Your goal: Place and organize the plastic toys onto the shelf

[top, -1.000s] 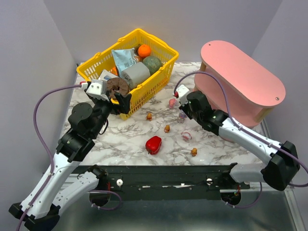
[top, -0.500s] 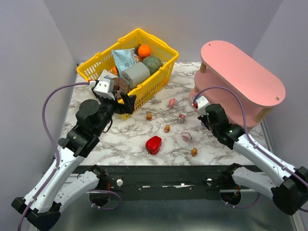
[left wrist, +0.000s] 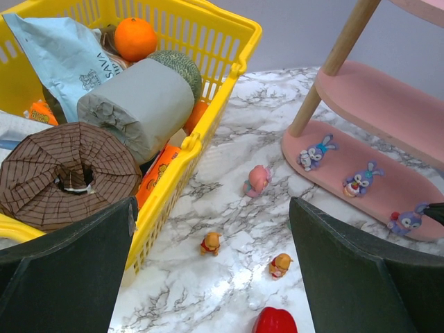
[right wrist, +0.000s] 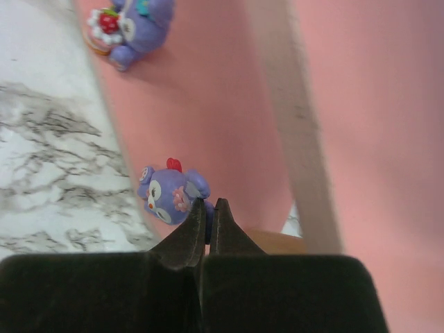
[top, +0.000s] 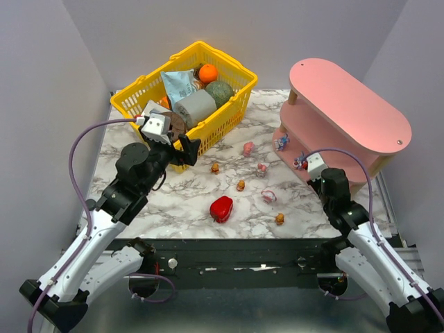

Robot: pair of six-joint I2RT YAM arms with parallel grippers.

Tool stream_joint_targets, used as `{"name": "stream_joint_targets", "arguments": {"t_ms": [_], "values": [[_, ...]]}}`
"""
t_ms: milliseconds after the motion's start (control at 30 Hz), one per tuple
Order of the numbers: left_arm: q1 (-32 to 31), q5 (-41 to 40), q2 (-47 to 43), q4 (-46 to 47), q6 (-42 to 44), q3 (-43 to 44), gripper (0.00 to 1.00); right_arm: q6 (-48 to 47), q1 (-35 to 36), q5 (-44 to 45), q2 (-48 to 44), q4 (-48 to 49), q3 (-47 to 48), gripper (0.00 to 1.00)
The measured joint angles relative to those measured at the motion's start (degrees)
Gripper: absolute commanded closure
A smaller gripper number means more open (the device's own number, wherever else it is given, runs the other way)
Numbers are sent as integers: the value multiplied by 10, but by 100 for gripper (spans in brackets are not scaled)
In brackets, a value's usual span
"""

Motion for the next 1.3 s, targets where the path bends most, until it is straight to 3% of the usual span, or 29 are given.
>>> {"name": "stream_joint_targets", "arguments": {"t_ms": [400, 833, 1300], "values": [[0, 7, 5, 13, -2, -8, 1, -22, -32, -6, -33, 3, -9, 99], [0, 7, 6, 14, -4, -12, 1, -23, -59, -33, -26, 1, -19, 92], [0, 7, 9, 17, -4, -14, 1, -23, -77, -40, -34, 1, -21, 72]]}}
